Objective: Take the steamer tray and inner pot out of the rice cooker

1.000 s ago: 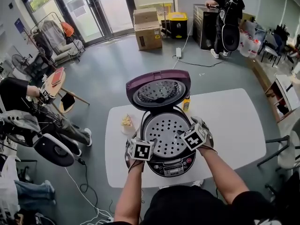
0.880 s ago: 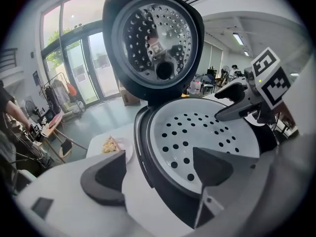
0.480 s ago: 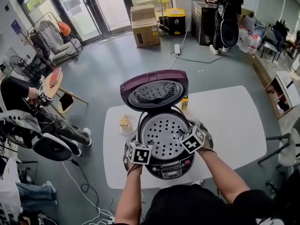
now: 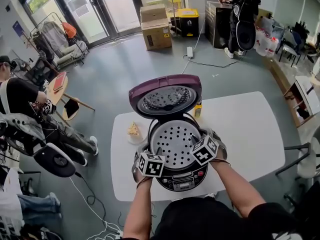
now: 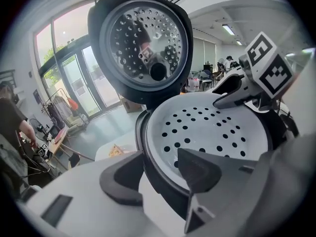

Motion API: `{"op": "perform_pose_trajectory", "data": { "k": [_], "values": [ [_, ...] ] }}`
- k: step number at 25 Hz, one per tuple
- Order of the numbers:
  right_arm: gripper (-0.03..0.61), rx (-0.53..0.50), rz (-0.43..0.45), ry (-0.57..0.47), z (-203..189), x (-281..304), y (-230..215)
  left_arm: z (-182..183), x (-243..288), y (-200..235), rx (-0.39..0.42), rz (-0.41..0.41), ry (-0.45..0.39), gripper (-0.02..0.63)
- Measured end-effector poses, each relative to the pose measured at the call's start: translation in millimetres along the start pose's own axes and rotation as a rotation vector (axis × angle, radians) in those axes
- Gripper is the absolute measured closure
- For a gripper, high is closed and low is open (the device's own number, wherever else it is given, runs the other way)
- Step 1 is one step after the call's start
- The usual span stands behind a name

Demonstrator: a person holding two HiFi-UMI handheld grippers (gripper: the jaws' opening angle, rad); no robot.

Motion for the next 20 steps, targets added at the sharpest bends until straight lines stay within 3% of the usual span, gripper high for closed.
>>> {"op": "perform_pose_trajectory", "data": {
  "k": [3, 9, 20],
  "values": [
    [0.448, -0.033, -0.019, -0.015, 4, 0, 4, -1, -1, 2, 0.010, 0.024, -0.006, 0.435],
    [0.461, -0.052, -0.032, -0.025, 5, -3, 4, 4, -7, 3, 0.032, 0.052, -0.034, 0.488],
    [0.482, -0.090, -0.069, -0.071, 11, -13, 6, 10, -14, 7, 0.029, 0.089, -0.069, 0.517]
  ]
}}
Point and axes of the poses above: the fingertips, and each gripper's own axes: x forward along the fingers, y to its left, z out of its top, the point moved 5 cm from there along -x, backward along the fingers, and after that the axes turned 10 degrees about z, right-handed, at the moved point
